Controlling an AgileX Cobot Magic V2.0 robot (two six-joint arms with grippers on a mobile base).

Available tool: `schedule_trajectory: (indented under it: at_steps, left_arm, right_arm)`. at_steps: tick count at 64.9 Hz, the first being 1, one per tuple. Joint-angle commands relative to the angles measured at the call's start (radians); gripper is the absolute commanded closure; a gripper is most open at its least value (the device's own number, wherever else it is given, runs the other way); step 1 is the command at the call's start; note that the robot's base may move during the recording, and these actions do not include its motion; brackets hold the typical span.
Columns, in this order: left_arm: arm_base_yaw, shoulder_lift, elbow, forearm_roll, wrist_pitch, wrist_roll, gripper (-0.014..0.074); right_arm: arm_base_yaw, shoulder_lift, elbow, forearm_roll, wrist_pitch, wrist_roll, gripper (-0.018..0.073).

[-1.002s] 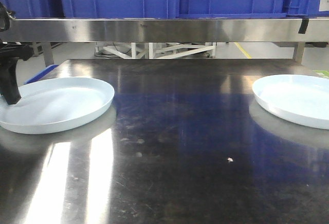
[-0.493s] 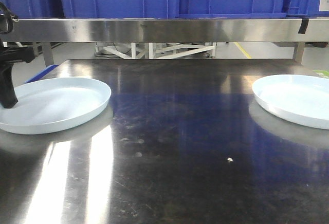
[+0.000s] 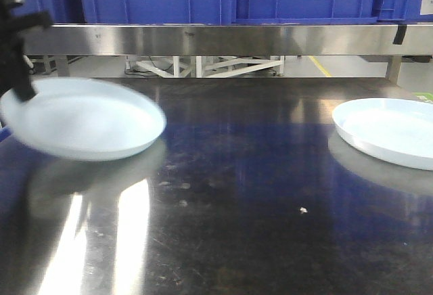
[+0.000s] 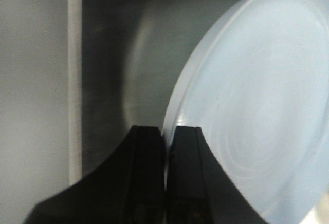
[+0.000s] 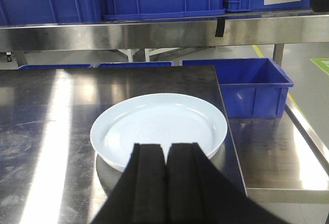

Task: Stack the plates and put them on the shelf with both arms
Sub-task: 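Grip the plate rim and slide it toward the table center, then release the plate and raise the left gripper away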

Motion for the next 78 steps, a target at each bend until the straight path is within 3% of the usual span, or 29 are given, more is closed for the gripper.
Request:
schedule_trajectory:
  at_steps: [1, 25, 33, 51, 64, 72, 78]
  left_arm:
    - [-0.02, -0.06, -0.053, -0.177, -0.001, 0.02, 0.0514]
    - [-0.26, -0.002, -0.051, -0.145, -0.189, 0.016, 0.0514]
    - [-0.31, 0.029, -0.051, -0.145, -0.221, 0.016, 0.0502]
    - [-0.361, 0.05, -0.051, -0.183, -0.264, 0.014, 0.027]
    - [-0.38, -0.005, -0.051, -0.127, -0.243, 0.014, 0.0327]
    - [-0.395, -0.059, -0.032, -0.029, -0.261, 0.014, 0.0405]
    - [-0.409, -0.126, 0.039, 0.063, -0.362, 0.014, 0.0486]
  right_arm:
    - [0.002, -0.016, -0.001, -0.009, -0.091, 0.0, 0.0512]
    - [0.002, -0.016, -0.001, -0.009, -0.091, 0.0, 0.0512]
    - [0.002, -0.016, -0.001, -0.009, -0.091, 0.0, 0.0512]
    - [0.002, -0.016, -0.001, -0.009, -0.091, 0.0, 0.0512]
    - [0.002, -0.016, -0.001, -0.009, -0.091, 0.0, 0.0512]
    - [0.002, -0.016, -0.001, -0.009, -0.091, 0.0, 0.0512]
    - [0.002, -0.016, -0.001, -0.009, -0.091, 0.0, 0.0512]
